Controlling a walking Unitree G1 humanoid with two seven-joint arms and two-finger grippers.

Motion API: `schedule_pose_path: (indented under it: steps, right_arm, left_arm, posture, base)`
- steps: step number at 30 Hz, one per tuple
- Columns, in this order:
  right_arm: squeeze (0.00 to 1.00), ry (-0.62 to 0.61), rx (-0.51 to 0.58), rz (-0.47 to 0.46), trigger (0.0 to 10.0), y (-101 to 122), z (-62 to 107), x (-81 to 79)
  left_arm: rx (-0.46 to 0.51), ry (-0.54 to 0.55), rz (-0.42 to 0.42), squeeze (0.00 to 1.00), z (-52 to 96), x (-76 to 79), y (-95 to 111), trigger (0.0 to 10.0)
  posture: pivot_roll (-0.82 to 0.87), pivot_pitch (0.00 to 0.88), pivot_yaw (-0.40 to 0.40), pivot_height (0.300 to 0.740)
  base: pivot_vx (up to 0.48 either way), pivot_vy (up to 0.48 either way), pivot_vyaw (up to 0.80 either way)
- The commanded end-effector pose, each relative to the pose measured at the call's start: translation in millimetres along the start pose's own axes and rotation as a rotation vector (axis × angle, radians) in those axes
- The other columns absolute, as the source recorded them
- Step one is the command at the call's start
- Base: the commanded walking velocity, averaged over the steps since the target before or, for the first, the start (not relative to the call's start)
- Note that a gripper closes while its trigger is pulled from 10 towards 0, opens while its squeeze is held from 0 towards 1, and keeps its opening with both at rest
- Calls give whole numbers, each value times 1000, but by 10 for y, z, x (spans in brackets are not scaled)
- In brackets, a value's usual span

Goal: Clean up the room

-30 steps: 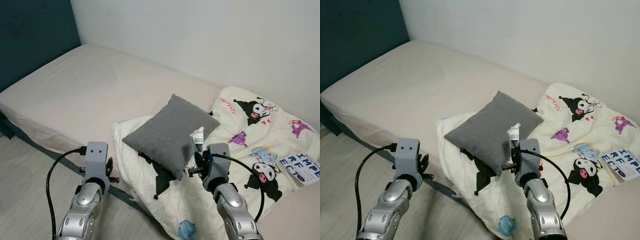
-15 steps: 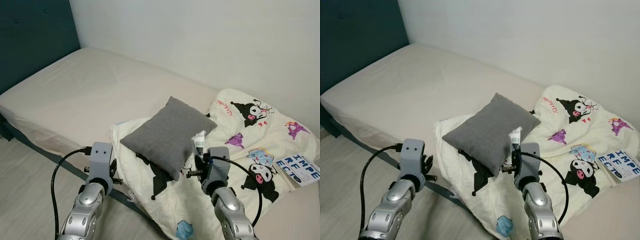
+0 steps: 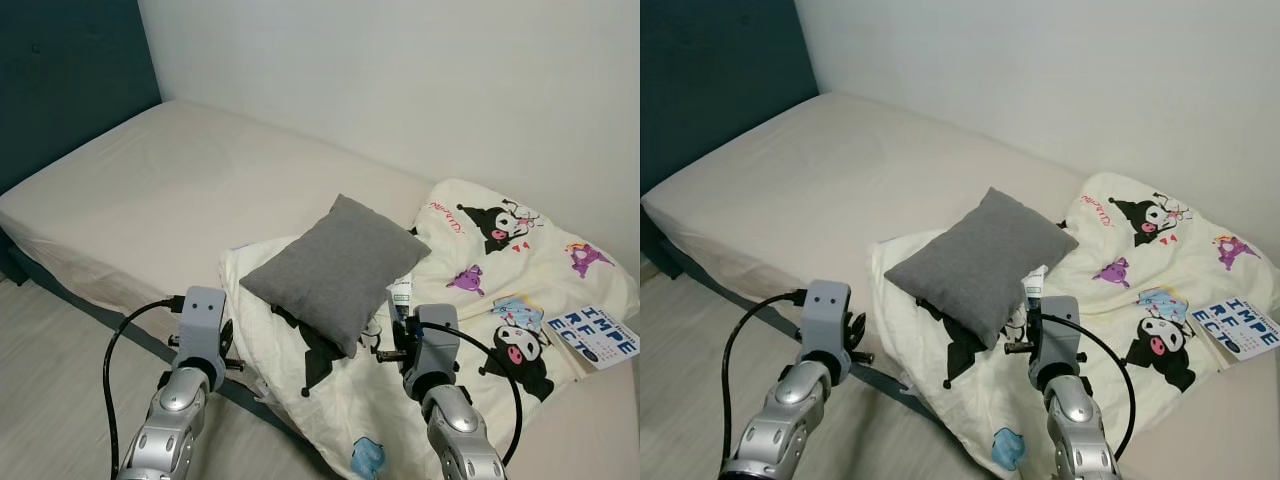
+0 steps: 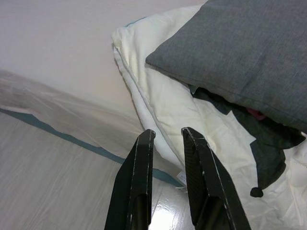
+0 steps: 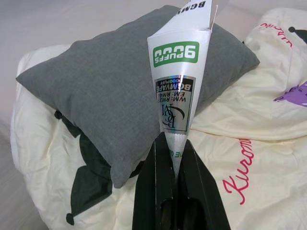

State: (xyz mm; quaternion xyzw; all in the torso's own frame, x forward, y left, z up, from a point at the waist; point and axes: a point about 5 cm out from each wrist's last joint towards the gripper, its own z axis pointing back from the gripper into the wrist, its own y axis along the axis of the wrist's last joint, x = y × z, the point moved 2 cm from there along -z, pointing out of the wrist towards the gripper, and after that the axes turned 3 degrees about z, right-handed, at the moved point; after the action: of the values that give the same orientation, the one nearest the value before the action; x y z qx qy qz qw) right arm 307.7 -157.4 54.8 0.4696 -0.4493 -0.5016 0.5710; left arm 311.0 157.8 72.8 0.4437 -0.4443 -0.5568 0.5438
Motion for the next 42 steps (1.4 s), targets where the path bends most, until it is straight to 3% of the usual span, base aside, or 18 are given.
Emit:
schedule_pose_path:
  steps: [1,42]
  right_arm:
    - [0,-1,-10,13,10000,-45,15,24]
    - [0,8,7,21,10000,0,-33,42]
  left_arm:
    - [-8,4,3,0,11,6,-44,10000]
    - [2,2,7,0,-2,14,-11,10000]
  posture:
    - [24,125,-65,740]
    - [26,140,-59,740]
  base:
    - [0,0,0]
    - [0,0,0]
